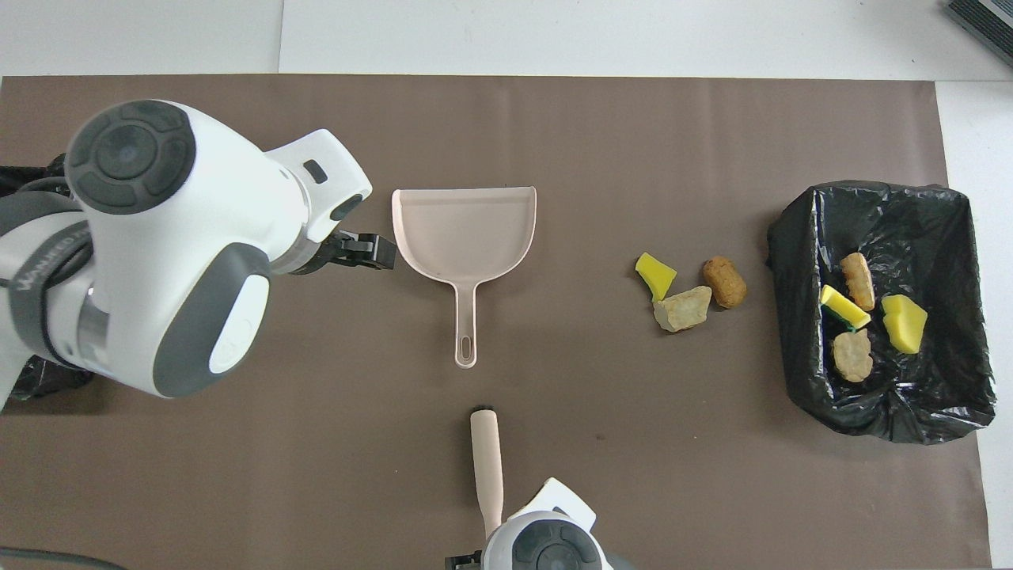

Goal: Sweep and dump trash in bin
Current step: 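Grasp the dustpan handle with the left gripper while the right gripper takes the brush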

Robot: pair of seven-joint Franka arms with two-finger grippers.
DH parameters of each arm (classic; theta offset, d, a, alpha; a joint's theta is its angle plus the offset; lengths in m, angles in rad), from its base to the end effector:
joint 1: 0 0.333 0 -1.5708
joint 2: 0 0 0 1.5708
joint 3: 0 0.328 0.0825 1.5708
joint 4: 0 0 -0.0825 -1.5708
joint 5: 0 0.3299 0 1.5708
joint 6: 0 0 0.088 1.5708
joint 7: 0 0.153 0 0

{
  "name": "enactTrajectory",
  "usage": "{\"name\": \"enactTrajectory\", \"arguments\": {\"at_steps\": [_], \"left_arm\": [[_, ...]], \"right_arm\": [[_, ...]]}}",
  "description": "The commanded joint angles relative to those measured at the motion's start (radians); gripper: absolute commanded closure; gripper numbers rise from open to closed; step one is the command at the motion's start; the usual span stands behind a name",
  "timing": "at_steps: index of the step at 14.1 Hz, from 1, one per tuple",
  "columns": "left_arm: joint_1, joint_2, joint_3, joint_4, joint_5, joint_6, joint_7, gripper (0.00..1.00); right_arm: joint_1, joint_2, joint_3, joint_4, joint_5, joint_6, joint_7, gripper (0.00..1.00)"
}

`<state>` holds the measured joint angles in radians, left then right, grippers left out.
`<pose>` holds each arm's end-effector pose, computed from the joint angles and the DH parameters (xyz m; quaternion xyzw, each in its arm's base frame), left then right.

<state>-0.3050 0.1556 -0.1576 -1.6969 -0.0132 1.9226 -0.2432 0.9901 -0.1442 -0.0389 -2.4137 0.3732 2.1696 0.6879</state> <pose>0.5119 -0.2516 0.4864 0.9935 -0.1060 0.0274 0.0297 0.2187 0.3548 0.3636 -0.9872 -0.0180 0.1438 0.0666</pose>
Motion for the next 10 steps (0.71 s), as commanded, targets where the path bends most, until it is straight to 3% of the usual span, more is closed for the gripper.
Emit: {"name": "enactTrajectory", "arguments": {"at_steps": [1, 3, 4, 5, 6, 8, 10], "left_arm": [[-0.052, 0.031, -0.025, -0.088, 0.007, 0.137, -0.074, 0.00], [-0.095, 0.044, -0.026, -0.147, 0.010, 0.220, -0.117, 0.00], [-0.114, 0.062, -0.026, -0.154, 0.013, 0.240, -0.134, 0.00], [-0.123, 0.083, -0.026, -0.155, 0.015, 0.263, -0.151, 0.00], [-0.126, 0.094, -0.026, -0.155, 0.015, 0.282, -0.156, 0.00], [-0.132, 0.119, -0.030, -0.156, 0.018, 0.300, -0.156, 0.00], [-0.147, 0.148, -0.030, -0.156, 0.021, 0.308, -0.157, 0.00]], "right_arm": [[0.067, 0.055, -0.004, -0.013, 0.024, 0.096, 0.087, 0.00], [0.067, 0.054, -0.004, -0.016, 0.024, 0.088, 0.082, 0.00], [0.067, 0.052, -0.004, -0.018, 0.024, 0.076, 0.078, 0.05], [0.067, 0.052, -0.004, -0.018, 0.024, 0.069, 0.076, 0.17], [0.065, 0.052, -0.004, -0.016, 0.023, 0.065, 0.075, 0.35], [0.065, 0.048, -0.006, -0.016, 0.018, 0.053, 0.082, 0.98], [0.062, 0.037, -0.009, -0.012, 0.007, 0.027, 0.096, 1.00]]}}
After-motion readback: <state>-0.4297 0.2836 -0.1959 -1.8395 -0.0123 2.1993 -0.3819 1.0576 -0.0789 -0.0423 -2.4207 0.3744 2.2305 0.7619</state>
